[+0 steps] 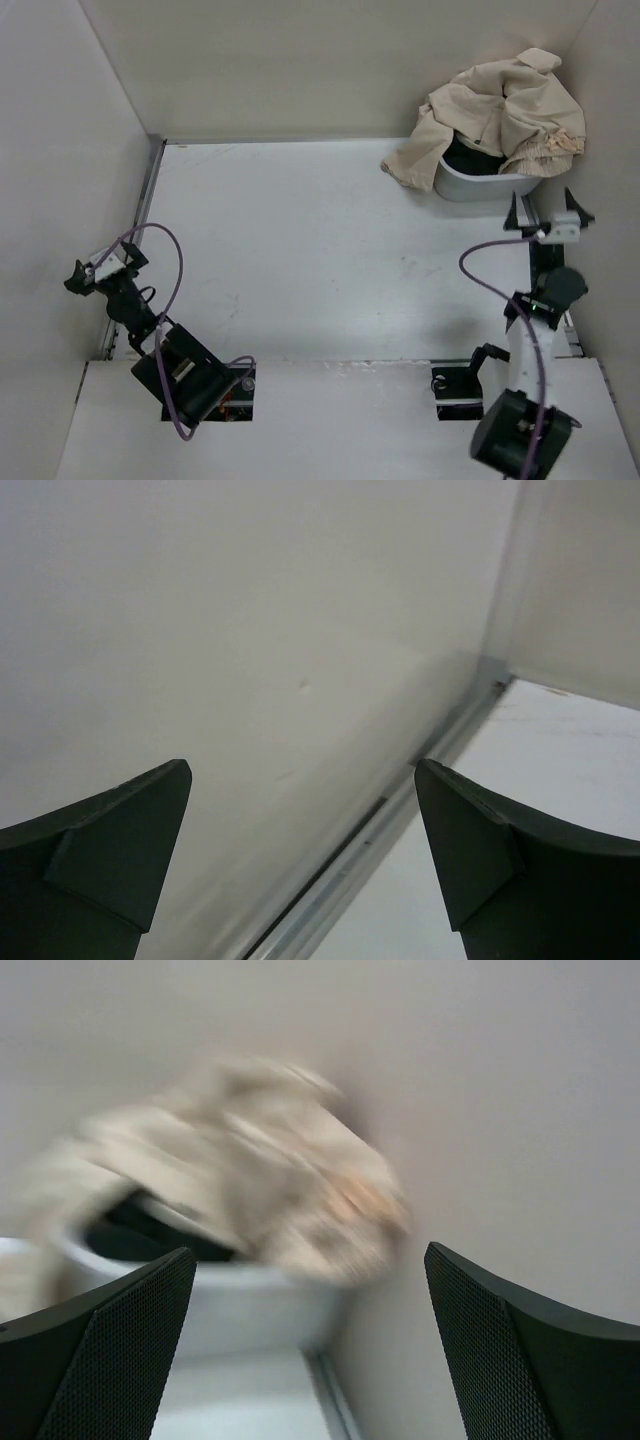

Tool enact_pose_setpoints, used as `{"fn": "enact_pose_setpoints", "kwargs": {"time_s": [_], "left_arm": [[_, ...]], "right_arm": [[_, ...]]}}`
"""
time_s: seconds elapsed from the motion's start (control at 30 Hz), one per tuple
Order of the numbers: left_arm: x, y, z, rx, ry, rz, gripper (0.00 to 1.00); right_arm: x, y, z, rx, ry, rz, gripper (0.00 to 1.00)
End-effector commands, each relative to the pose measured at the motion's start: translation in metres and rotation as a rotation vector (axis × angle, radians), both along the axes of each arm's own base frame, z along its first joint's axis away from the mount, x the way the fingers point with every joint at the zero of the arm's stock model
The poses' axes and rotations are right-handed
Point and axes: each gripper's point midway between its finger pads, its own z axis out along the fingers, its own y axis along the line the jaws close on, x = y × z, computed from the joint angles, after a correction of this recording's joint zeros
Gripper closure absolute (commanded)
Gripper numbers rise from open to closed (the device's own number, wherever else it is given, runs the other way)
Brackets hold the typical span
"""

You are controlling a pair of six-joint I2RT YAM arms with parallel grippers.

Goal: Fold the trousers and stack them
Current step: Grab the trousers from the pile

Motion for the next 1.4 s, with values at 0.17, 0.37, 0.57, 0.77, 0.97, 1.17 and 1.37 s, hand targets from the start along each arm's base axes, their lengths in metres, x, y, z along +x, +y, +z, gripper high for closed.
{"fn": "enact_pose_setpoints", "kwargs": {"time_s": [0.17, 0.37, 0.57, 0.77, 0.97, 1.17, 1.37], "left_arm": [[0.118, 0.008, 0.099, -0.308, 0.162, -0.374, 0.0], [0.213, -0.106, 0.079, -0.268, 0.625, -0.722, 0.0], [0.238, -0.257, 0.026, 0.063, 0.934, -0.951, 0.0], [0.258, -0.317, 0.009, 0.09, 0.958, -1.08, 0.01], [0.259, -0.336, -0.008, 0.074, 0.991, -1.121, 0.0], [0.254, -0.336, -0.014, 0.073, 1.011, -1.112, 0.0], [0.248, -0.331, -0.006, 0.076, 0.998, -1.102, 0.04]], "right_arm": [[0.183, 0.103, 0.112, -0.077, 0.235, 0.532, 0.0], [0.232, 0.135, 0.175, 0.074, 0.133, 0.512, 0.0], [0.303, 0.071, 0.121, 0.233, 0.344, 0.165, 0.0], [0.331, -0.033, 0.022, 0.501, 0.599, -0.163, 0.0], [0.337, -0.058, -0.034, 0.583, 0.649, -0.213, 0.0], [0.337, -0.06, -0.055, 0.59, 0.678, -0.245, 0.14], [0.321, -0.059, -0.005, 0.589, 0.586, -0.247, 1.0]]}}
